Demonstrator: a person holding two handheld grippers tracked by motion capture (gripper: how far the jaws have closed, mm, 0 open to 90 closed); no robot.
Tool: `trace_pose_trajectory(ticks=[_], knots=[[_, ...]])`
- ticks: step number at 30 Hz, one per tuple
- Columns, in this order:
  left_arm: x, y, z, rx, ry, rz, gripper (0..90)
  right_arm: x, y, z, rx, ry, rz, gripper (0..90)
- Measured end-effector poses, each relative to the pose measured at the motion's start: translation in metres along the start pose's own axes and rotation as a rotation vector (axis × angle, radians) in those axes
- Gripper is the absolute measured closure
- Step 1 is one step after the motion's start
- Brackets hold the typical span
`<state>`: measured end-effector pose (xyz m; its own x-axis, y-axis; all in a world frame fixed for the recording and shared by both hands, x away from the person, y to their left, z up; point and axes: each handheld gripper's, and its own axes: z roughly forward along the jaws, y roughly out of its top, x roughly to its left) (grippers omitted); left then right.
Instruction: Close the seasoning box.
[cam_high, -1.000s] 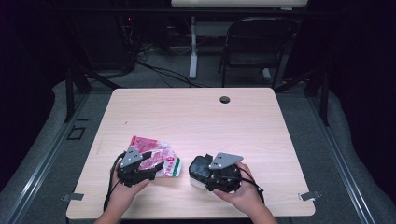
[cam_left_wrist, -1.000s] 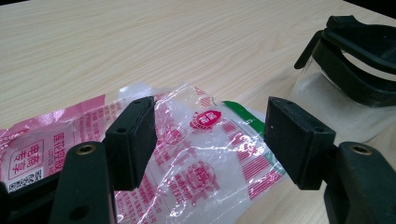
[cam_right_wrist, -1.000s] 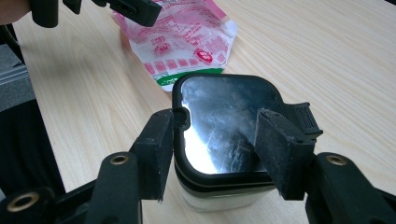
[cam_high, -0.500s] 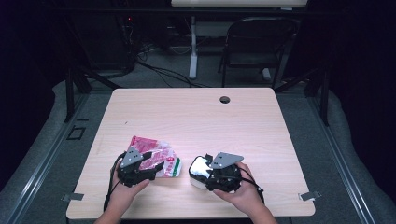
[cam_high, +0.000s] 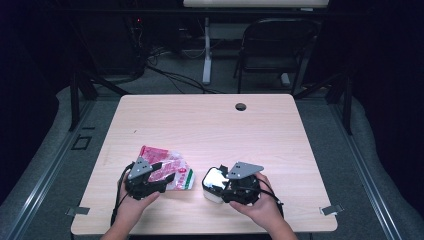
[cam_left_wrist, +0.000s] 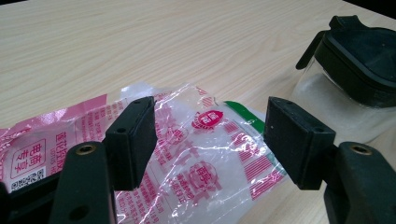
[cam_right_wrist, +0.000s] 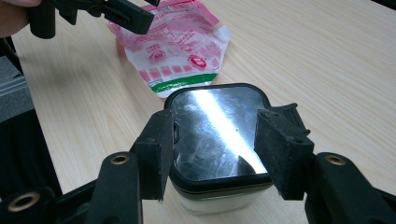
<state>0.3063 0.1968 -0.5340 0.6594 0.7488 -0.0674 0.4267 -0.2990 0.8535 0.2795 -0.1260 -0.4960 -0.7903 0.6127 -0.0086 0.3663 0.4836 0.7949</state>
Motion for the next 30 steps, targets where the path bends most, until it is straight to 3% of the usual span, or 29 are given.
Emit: trace_pose_trajectory(ticks=[9, 23, 30], knots=[[0.004, 0.000, -0.002, 0.005, 0.010, -0.007, 34.4, -0.016, -0.003, -0.009, -0.035, -0.035, 0.083, 47.5], [0.015, -0.002, -0.004, 0.001, 0.035, -0.038, 34.6, -0.054, -0.022, -0.021, -0.069, -0.137, 0.305, 47.8], [0.020, -0.004, -0.005, 0.004, 0.052, -0.054, 34.7, -0.065, -0.032, -0.016, -0.041, -0.180, 0.345, 47.5]])
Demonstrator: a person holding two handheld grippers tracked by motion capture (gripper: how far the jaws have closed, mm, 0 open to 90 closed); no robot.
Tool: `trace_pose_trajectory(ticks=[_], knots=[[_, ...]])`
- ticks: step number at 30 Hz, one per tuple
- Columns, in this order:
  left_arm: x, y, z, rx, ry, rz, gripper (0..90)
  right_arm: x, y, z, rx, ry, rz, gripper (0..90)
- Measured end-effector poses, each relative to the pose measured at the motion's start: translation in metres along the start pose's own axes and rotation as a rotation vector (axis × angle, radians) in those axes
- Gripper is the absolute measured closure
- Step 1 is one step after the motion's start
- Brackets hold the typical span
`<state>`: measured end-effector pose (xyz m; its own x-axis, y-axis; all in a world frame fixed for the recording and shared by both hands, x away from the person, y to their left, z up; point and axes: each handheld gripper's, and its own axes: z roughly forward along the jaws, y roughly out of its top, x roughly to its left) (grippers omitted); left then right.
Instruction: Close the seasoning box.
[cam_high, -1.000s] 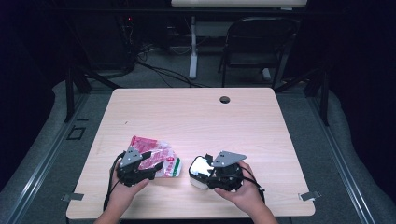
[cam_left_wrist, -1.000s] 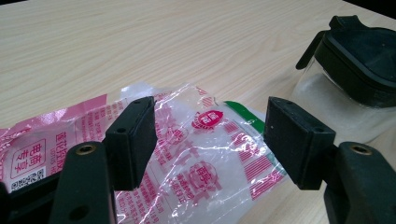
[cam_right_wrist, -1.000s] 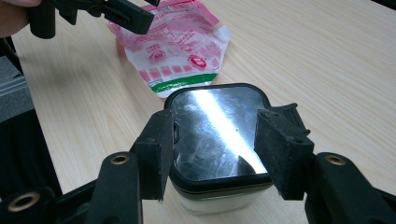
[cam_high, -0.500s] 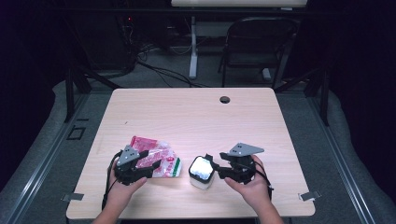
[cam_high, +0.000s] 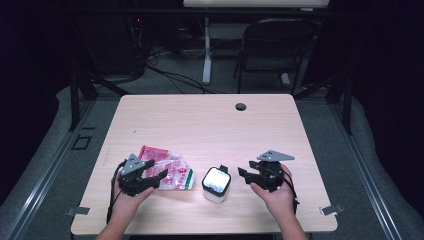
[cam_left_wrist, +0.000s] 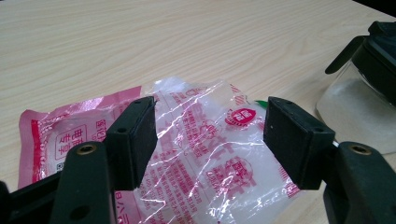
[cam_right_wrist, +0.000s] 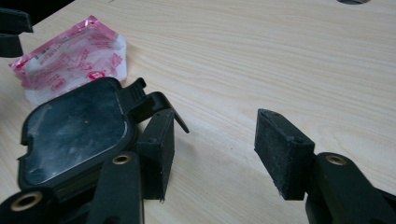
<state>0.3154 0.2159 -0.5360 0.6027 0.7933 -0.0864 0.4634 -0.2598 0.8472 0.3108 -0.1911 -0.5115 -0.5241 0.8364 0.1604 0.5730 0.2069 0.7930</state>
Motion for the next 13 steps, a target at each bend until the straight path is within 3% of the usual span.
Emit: trace_pose_trajectory(ticks=[13], knots=[[0.013, -0.002, -0.006, -0.006, 0.021, -0.058, 35.5, -0.008, -0.002, 0.002, -0.005, -0.041, 0.022, 46.2]])
